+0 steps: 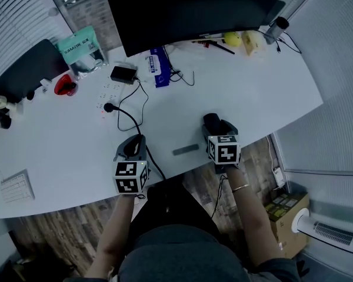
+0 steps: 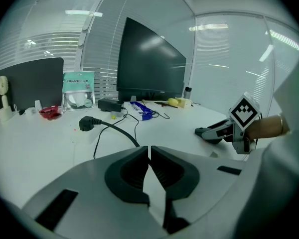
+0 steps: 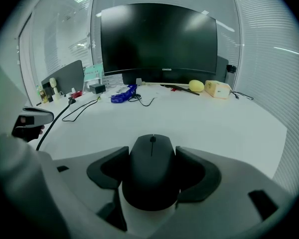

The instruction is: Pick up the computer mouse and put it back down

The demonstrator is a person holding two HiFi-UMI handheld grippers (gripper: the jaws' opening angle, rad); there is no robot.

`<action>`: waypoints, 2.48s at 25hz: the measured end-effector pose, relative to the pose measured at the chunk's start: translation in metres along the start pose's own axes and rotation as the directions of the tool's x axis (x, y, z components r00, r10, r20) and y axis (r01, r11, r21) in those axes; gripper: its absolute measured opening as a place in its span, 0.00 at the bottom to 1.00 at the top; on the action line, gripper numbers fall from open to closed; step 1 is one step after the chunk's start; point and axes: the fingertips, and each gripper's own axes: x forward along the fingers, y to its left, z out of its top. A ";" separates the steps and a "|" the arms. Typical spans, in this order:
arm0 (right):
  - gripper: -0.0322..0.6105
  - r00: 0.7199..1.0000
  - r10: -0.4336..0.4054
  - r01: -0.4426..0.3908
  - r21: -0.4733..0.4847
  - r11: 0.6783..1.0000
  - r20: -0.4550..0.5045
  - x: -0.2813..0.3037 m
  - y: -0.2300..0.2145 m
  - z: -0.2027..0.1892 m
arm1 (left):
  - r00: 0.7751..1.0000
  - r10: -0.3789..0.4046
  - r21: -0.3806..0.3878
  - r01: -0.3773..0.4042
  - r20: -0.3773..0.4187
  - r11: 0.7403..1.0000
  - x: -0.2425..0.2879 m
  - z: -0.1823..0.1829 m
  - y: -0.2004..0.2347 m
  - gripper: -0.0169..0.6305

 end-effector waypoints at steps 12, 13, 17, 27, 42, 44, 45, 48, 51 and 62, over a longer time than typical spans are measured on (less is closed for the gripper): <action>0.51 1.000 0.030 -0.030 -0.002 1.000 0.010 0.010 0.003 0.005 | 1.000 0.015 -0.021 -0.015 -0.002 1.000 0.004 -0.002 0.003 0.08; 0.51 0.999 0.032 -0.032 -0.005 0.999 0.010 0.010 0.004 0.006 | 1.000 0.014 -0.023 -0.014 -0.001 1.000 0.004 -0.002 0.003 0.08; 0.52 0.999 0.038 -0.038 -0.008 0.999 0.016 0.011 0.004 0.007 | 1.000 0.013 -0.028 -0.013 -0.001 1.000 0.005 -0.002 0.003 0.08; 0.59 0.997 0.043 -0.045 0.031 0.999 0.068 0.008 0.002 0.010 | 1.000 0.012 -0.035 -0.012 0.005 0.999 0.004 -0.002 0.004 0.08; 0.43 0.983 -0.005 -0.011 0.090 0.996 0.182 -0.044 0.012 0.026 | 0.999 -0.020 -0.035 0.021 0.037 0.999 -0.008 0.002 -0.001 0.07; 0.41 0.980 -0.008 -0.011 0.093 0.996 0.201 -0.053 0.017 0.026 | 0.999 -0.029 -0.027 0.030 0.043 0.999 -0.011 0.002 -0.003 0.07; 0.40 0.978 -0.011 -0.009 0.095 0.995 0.210 -0.058 0.020 0.027 | 0.998 -0.032 -0.023 0.033 0.046 0.999 -0.013 0.002 -0.003 0.07; 0.35 0.973 -0.019 -0.004 0.098 0.995 0.231 -0.070 0.028 0.026 | 0.998 -0.036 -0.013 0.037 0.054 0.999 -0.018 0.003 -0.003 0.08; 0.30 0.970 -0.018 -0.004 0.092 0.996 0.244 -0.080 0.039 0.024 | 0.997 -0.038 -0.005 0.038 0.064 0.999 -0.024 0.003 -0.002 0.08; 0.20 0.958 -0.036 0.002 0.119 0.993 0.285 -0.109 0.066 0.017 | 0.995 -0.045 0.036 0.042 0.094 0.998 -0.049 0.006 0.002 0.07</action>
